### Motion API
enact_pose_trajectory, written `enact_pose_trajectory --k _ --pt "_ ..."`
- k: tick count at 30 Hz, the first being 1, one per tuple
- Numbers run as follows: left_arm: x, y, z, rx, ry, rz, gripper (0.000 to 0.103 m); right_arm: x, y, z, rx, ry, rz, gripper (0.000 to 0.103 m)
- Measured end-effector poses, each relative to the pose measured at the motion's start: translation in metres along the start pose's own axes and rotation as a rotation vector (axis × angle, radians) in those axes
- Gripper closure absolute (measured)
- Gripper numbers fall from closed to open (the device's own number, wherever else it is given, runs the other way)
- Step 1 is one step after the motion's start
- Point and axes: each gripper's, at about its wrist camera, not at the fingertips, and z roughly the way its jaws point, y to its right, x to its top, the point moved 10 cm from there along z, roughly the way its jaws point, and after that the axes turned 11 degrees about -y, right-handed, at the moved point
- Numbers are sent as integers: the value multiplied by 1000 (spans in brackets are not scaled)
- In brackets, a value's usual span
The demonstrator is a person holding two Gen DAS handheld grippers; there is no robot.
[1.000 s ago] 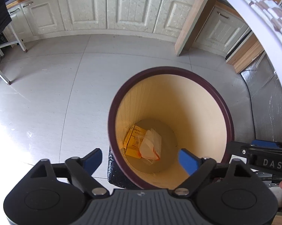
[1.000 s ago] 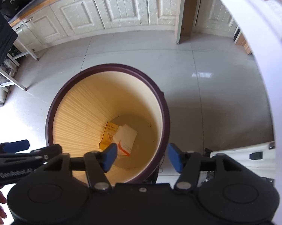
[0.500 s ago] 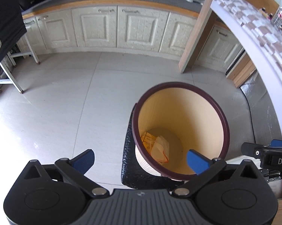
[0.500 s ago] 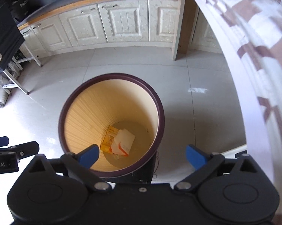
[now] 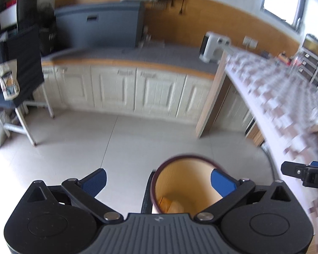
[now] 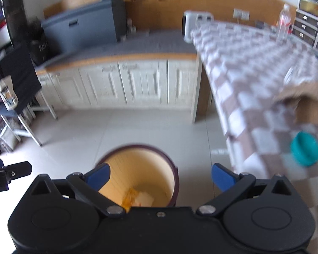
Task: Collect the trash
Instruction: 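Move both tools back toward the table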
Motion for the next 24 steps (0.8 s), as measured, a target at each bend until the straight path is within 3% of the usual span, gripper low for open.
enact_pose_trajectory --k 12,17,24 --pt "30 73 -87 -59 229 87 0 20 46 -105 -36 263 20 0" --pt "35 130 -104 -121 288 155 0 16 88 -143 -62 332 42 0" --pt "23 226 -106 -226 305 288 0 -1 166 -164 -131 350 121 0"
